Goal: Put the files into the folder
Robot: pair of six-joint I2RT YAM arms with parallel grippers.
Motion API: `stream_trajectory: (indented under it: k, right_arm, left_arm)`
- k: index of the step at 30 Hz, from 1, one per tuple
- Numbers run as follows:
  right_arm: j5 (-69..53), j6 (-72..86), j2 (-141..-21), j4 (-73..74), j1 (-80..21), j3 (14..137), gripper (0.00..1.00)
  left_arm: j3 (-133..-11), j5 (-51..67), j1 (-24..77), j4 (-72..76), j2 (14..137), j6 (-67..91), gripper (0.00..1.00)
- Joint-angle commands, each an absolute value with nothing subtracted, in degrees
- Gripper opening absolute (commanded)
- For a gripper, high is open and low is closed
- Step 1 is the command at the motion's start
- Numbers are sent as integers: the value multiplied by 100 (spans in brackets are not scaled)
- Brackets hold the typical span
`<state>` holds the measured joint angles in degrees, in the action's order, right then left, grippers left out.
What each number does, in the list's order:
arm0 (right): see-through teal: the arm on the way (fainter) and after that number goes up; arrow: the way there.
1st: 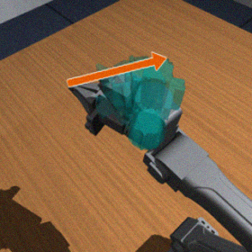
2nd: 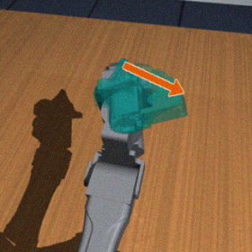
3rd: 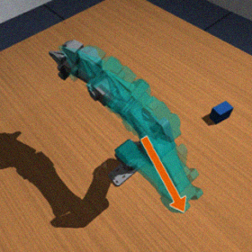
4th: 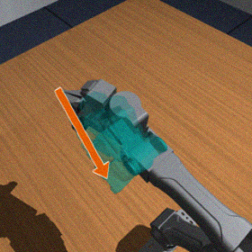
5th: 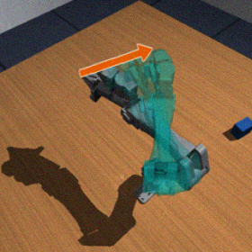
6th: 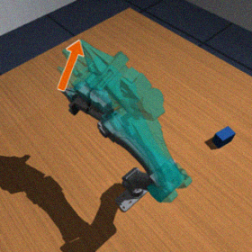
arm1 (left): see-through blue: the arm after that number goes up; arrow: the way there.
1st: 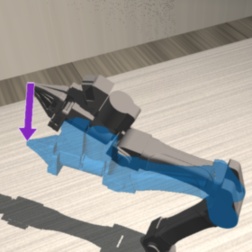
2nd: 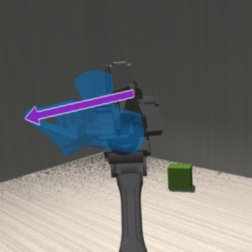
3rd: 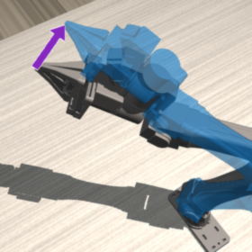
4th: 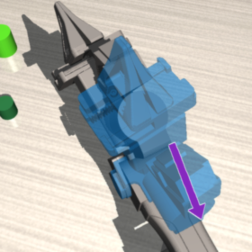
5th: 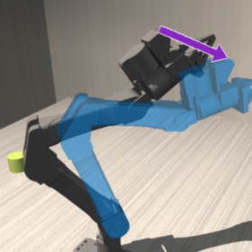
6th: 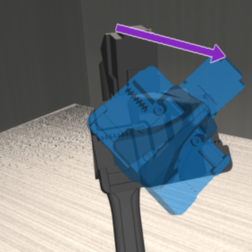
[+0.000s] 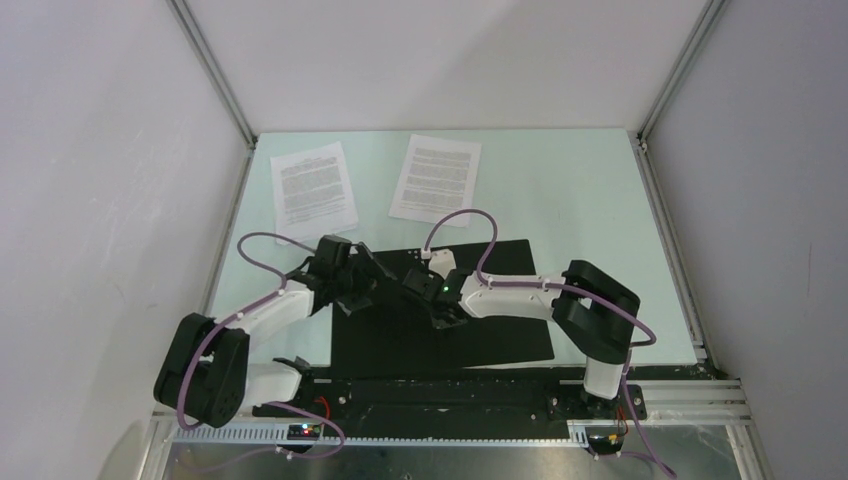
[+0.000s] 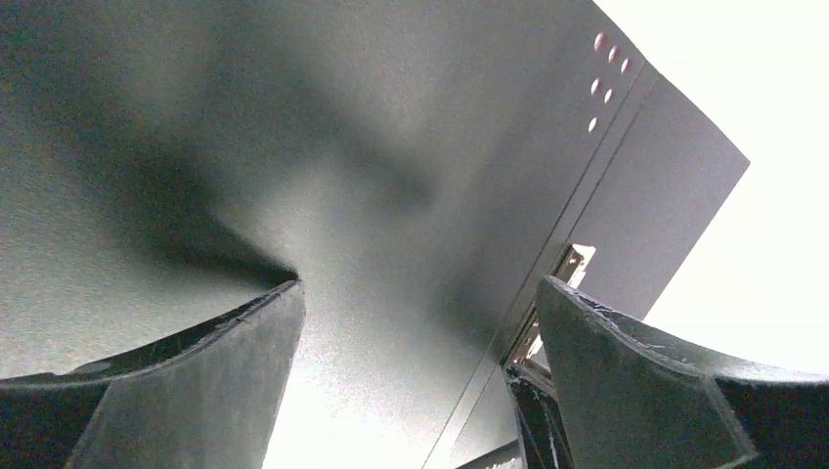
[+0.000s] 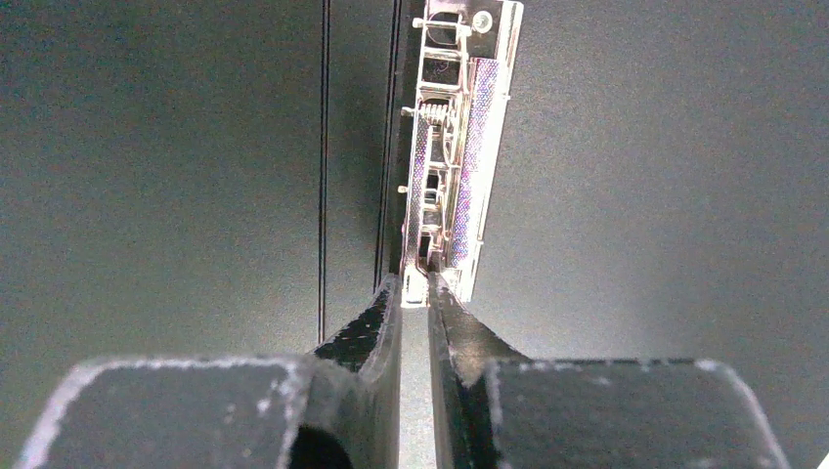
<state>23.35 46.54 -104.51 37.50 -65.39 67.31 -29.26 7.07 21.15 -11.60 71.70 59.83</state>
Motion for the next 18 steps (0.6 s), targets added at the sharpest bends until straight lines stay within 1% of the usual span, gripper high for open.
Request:
stream_trajectory:
  k: [1, 9, 18]
  right_arm:
    - [2509, 5084, -10813, 4128, -6618, 6435, 0]
    - [2525, 5356, -10714, 4093, -6574, 6183, 0]
    - [2469, 5269, -10128, 3994, -6330, 5864, 0]
  left_arm:
    - [-2513, -355, 1781, -1895, 7368, 5792, 99]
    - [-2497, -558, 1566, -2125, 7462, 5825, 99]
    - [-2513, -491, 1565, -2127, 7698, 5905, 99]
